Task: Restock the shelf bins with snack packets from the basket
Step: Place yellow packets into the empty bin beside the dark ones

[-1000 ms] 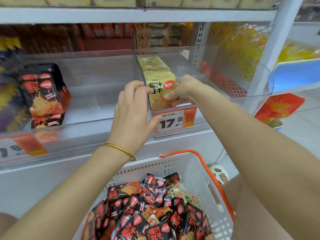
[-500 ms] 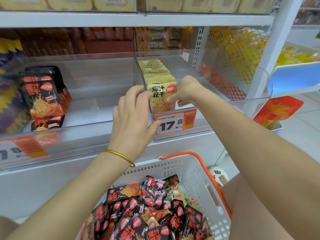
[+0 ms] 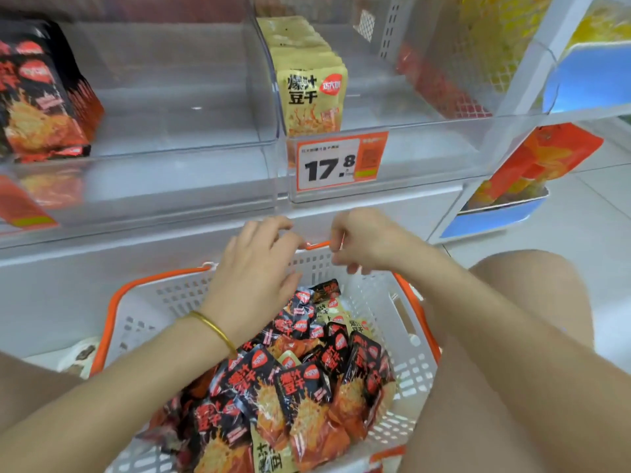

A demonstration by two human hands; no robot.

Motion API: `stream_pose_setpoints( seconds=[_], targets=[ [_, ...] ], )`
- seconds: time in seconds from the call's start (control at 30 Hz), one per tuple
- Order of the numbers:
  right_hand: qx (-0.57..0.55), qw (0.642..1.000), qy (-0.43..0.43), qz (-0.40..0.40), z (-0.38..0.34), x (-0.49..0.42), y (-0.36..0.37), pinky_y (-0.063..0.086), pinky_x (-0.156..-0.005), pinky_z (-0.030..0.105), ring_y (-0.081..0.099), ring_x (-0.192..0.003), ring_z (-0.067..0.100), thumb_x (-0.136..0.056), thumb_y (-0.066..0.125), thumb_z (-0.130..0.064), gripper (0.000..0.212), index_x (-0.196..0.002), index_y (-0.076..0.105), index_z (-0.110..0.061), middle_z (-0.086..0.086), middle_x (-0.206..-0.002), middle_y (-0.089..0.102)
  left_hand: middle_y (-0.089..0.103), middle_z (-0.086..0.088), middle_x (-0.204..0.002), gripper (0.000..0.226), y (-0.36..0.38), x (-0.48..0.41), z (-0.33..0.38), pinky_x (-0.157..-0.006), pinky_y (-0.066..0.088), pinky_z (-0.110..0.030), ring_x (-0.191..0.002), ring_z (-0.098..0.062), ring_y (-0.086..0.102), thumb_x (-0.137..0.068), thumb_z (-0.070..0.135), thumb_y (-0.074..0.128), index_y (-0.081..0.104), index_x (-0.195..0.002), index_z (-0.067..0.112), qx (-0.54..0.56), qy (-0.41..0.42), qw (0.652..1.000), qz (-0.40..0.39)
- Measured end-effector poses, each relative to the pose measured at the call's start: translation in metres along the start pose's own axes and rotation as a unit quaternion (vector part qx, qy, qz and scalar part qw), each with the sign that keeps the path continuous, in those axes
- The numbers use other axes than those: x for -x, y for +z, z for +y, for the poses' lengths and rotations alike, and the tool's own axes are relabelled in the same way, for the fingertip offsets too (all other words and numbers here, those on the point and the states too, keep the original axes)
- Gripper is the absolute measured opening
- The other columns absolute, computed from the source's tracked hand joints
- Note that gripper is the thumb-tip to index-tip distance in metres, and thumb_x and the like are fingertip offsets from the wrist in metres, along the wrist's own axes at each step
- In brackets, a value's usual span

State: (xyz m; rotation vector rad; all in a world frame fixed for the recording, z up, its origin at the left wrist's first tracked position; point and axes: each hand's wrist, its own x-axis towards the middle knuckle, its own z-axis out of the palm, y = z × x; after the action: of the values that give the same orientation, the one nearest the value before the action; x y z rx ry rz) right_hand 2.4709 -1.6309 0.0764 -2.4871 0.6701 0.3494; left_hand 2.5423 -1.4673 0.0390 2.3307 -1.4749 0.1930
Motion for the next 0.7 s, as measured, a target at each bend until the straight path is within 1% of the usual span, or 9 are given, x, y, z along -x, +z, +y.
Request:
stream_pose_setpoints(
  seconds=[0.07,0.17,0.23,0.3,0.4,0.47,0.53,0.63,0.7],
  targets=[
    [0.13,0.978,0.043,-0.16,0.018,-0.025,0.045,0.057,-0.07,0.031,0.066,-0.074,0.025,-0.09,0.059,-0.006,0.02,-0.109,0.061,-0.002,0.013,-0.093,0.068,0.057,-0.013,-0.118,0.035,0.01,0.002,0.001,-0.082,0.05,-0.05,-0.105,-0.035,0.053,-0.07,0.012,0.075,0.064,-0.103,0.01,0.009,-0.009,0.999,-0.052],
    [0.255,0.939,0.024,-0.229,0.053,-0.047,0.099,0.05,-0.084,0.028,0.06,-0.094,0.024,-0.091,0.056,-0.004,0.029,-0.12,0.058,0.001,0.009,-0.115,0.063,0.059,-0.013,-0.116,0.032,0.02,0.006,0.0,-0.082,0.051,-0.049,-0.102,-0.037,0.055,-0.069,0.009,0.076,0.065,-0.1,0.01,0.02,-0.012,0.997,-0.077],
    [0.315,0.916,0.018,-0.249,0.076,-0.052,0.122,0.051,-0.09,0.034,0.058,-0.09,0.025,-0.089,0.057,-0.001,0.023,-0.111,0.062,0.001,0.009,-0.101,0.061,0.056,-0.011,-0.121,0.03,0.024,0.009,-0.003,-0.09,0.045,-0.045,-0.108,-0.034,0.052,-0.076,0.011,0.071,0.065,-0.104,0.011,0.026,-0.016,0.997,-0.071],
    [0.355,0.893,0.02,-0.274,0.092,-0.053,0.136,0.053,-0.086,0.035,0.06,-0.087,0.027,-0.084,0.063,-0.002,0.021,-0.105,0.064,-0.001,0.009,-0.094,0.059,0.05,-0.006,-0.13,0.03,0.026,0.012,-0.006,-0.098,0.039,-0.041,-0.117,-0.028,0.045,-0.084,0.015,0.064,0.061,-0.113,0.014,0.034,-0.017,0.997,-0.066],
    [0.35,0.895,-0.012,-0.277,0.09,-0.056,0.134,0.05,-0.079,0.034,0.06,-0.097,0.027,-0.086,0.063,-0.005,0.018,-0.104,0.061,-0.005,0.008,-0.103,0.061,0.042,0.003,-0.134,0.032,0.027,0.012,-0.009,-0.103,0.033,-0.031,-0.123,-0.018,0.037,-0.09,0.022,0.056,0.055,-0.122,0.02,0.05,-0.022,0.996,-0.069],
    [0.33,0.904,-0.069,-0.262,0.068,-0.058,0.116,0.044,-0.068,0.031,0.053,-0.09,0.026,-0.089,0.06,-0.01,0.006,-0.086,0.055,-0.011,0.002,-0.09,0.056,0.045,0.005,-0.129,0.032,0.027,0.011,-0.01,-0.102,0.034,-0.028,-0.12,-0.015,0.038,-0.091,0.024,0.055,0.053,-0.123,0.022,0.063,-0.03,0.994,-0.084],
    [0.292,0.92,-0.119,-0.235,0.04,-0.055,0.091,0.036,-0.06,0.029,0.046,-0.08,0.024,-0.089,0.058,-0.011,0.028,-0.07,0.041,-0.019,-0.001,-0.076,0.047,0.048,0.005,-0.126,0.034,0.026,0.01,-0.012,-0.1,0.035,-0.029,-0.119,-0.016,0.04,-0.091,0.028,0.056,0.052,-0.124,0.022,0.085,-0.055,0.987,-0.122],
    [0.221,0.945,-0.185,-0.155,0.004,-0.032,0.052,0.031,-0.065,0.033,0.043,-0.077,0.02,-0.089,0.058,-0.015,0.018,-0.079,0.044,-0.016,-0.001,-0.078,0.046,0.055,0.003,-0.123,0.041,0.019,0.01,-0.016,-0.095,0.04,-0.026,-0.114,-0.015,0.05,-0.087,0.032,0.063,0.051,-0.125,0.018,0.151,-0.112,0.963,-0.195],
    [0.164,0.956,-0.22,-0.1,-0.013,-0.017,0.032,0.027,-0.063,0.029,0.041,-0.075,0.016,-0.089,0.061,-0.018,0.014,-0.087,0.047,-0.018,-0.008,-0.072,0.043,0.061,0.001,-0.111,0.035,0.008,0.012,-0.017,-0.09,0.046,-0.029,-0.102,-0.015,0.058,-0.084,0.028,0.068,0.055,-0.114,0.016,0.215,-0.147,0.943,-0.208]
  ],
)
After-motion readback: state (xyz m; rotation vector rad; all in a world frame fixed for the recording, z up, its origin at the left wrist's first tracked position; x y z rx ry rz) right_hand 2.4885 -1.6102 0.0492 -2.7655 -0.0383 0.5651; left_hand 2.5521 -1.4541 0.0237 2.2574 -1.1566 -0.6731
